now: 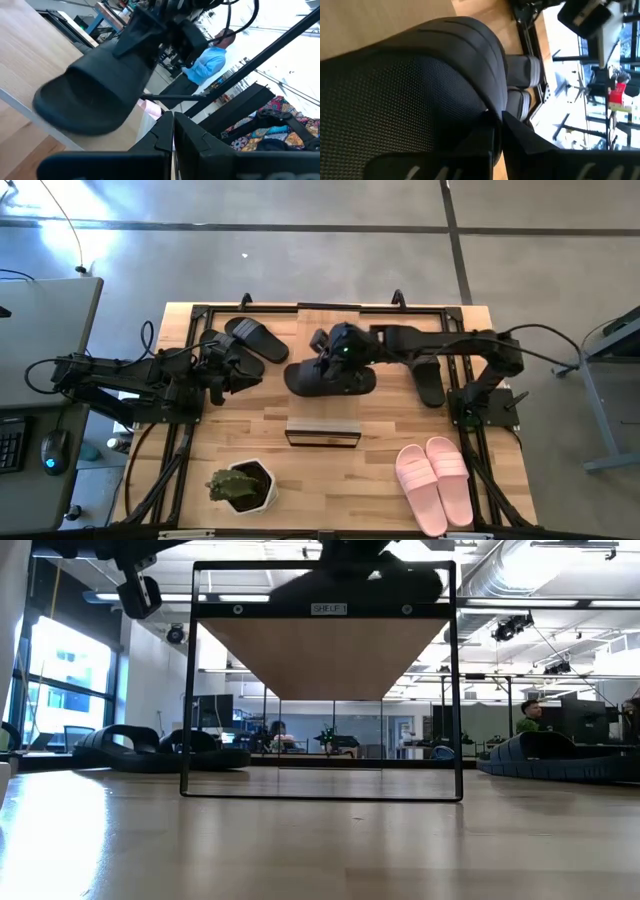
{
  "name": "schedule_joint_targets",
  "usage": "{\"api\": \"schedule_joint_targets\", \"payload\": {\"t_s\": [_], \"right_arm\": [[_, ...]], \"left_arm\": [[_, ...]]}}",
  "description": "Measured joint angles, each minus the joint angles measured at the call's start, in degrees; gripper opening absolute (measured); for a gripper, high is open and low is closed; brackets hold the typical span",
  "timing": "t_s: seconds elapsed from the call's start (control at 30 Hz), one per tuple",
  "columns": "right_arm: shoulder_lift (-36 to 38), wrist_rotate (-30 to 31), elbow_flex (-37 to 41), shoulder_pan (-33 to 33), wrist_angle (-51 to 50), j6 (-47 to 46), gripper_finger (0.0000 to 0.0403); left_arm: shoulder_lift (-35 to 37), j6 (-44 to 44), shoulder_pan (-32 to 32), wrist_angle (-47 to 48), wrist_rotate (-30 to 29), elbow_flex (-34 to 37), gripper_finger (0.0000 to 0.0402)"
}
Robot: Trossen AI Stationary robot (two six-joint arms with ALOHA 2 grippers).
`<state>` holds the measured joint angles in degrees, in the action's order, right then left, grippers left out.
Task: Pick and place slides into the shelf
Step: Put the black slipper on the shelf
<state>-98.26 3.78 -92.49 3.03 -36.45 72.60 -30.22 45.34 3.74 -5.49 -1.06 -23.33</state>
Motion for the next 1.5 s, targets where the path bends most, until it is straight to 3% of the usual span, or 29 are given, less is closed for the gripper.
{"api": "schedule_joint_targets", "payload": {"t_s": [0.37,0.6,1.1,1.3,1.5], "right_arm": [[-1.09,-1.02,0.00,2.12,0.98,2.24,0.0000],[-1.09,-5.22,0.00,3.85,-0.95,-0.54,0.0004],[-1.09,-13.72,0.00,4.87,-2.03,-2.65,0.0090],[-1.05,-12.43,0.00,4.87,-3.56,-3.33,0.0113],[-0.51,-6.77,0.00,4.87,-6.92,-3.49,0.0114]], "left_arm": [[0.00,-0.04,0.01,0.77,-0.02,0.00,0.0003],[0.00,-0.04,0.01,1.09,-0.01,0.00,0.0003],[0.00,-0.04,0.01,1.09,-0.01,0.00,0.0003],[0.00,-0.04,0.01,1.09,-0.02,0.00,0.0003],[0.00,-0.04,0.01,1.09,-0.02,0.00,0.0003]]}}
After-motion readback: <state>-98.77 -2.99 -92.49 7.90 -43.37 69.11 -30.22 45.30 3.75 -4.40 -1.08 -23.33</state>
